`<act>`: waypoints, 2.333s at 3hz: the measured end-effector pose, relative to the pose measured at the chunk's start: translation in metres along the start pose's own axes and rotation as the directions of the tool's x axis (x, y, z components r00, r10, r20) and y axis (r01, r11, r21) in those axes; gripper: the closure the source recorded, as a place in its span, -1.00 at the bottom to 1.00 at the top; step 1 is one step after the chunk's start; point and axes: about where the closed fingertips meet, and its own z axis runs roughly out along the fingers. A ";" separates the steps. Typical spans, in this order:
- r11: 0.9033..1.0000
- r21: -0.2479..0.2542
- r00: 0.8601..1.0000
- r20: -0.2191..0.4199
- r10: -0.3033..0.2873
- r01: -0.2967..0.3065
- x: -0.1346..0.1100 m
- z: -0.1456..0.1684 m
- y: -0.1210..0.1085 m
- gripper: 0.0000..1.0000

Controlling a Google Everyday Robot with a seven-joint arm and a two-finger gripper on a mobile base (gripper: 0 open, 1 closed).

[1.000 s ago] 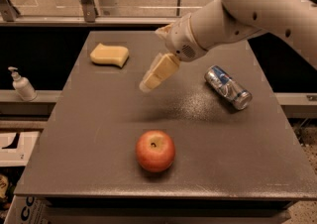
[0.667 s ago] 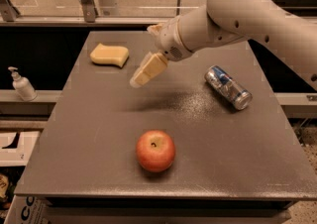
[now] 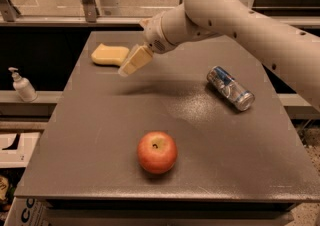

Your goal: Move sponge near apple

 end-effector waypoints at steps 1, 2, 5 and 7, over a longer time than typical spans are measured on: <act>0.999 0.004 0.999 -0.008 0.041 -0.041 0.003 0.021 -0.014 -1.00; 0.997 -0.004 0.997 -0.007 0.075 -0.075 0.004 0.042 -0.019 -1.00; 0.989 -0.024 0.989 0.004 0.146 -0.146 0.001 0.083 -0.015 -1.00; 0.985 -0.033 0.986 0.001 0.169 -0.169 0.004 0.091 -0.012 -0.65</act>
Offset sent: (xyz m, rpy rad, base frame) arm 0.0497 0.0342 -0.0312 0.0401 0.0897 -0.0631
